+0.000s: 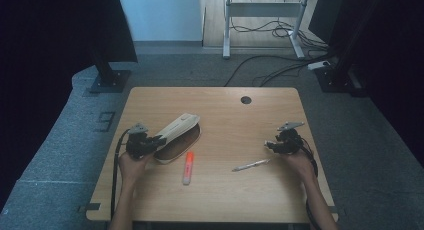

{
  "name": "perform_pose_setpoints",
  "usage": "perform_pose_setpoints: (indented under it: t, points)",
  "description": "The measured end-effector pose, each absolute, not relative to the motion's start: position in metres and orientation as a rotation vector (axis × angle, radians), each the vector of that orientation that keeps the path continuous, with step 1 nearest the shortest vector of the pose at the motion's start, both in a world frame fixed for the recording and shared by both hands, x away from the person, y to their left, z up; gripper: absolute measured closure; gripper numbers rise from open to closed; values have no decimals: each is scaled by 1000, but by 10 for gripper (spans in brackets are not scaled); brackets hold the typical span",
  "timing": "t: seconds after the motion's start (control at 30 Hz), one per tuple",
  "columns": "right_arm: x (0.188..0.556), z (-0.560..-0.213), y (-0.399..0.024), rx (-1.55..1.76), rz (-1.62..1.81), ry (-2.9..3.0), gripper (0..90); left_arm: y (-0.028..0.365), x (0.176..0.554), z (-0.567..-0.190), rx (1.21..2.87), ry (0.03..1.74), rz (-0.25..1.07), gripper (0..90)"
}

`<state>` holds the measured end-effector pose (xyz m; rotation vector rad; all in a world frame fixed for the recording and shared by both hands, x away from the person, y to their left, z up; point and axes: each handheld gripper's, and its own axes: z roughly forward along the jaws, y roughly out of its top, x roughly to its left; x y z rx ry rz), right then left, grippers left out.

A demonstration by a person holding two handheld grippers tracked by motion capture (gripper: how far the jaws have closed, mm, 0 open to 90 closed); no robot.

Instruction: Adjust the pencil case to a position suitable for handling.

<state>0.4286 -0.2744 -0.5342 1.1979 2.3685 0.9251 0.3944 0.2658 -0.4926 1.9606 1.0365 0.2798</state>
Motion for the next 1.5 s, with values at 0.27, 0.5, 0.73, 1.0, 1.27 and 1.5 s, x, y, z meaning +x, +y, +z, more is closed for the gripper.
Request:
perform_pose_setpoints:
  t: [0.27, 0.5, 0.73, 1.0, 1.27, 1.5]
  points:
    - [429, -538, -271, 1167, 902, 2408, 563, 265, 394, -493, 1967, 1033, 280, 739]
    - [425, -537, -267, 1211, 918, 2413, 714, 265, 394, -492, 1972, 1031, 280, 738]
    - [423, -538, -264, 1225, 957, 2421, 720, 263, 393, -492, 1984, 1025, 286, 737]
    - [417, -534, -259, 1223, 952, 2419, 723, 264, 393, -491, 1979, 1026, 274, 738]
    - [412, -523, -254, 1198, 984, 2410, 723, 264, 393, -491, 1975, 1036, 264, 739]
    - [409, -509, -247, 1169, 1028, 2411, 723, 263, 393, -491, 1979, 1034, 268, 738]
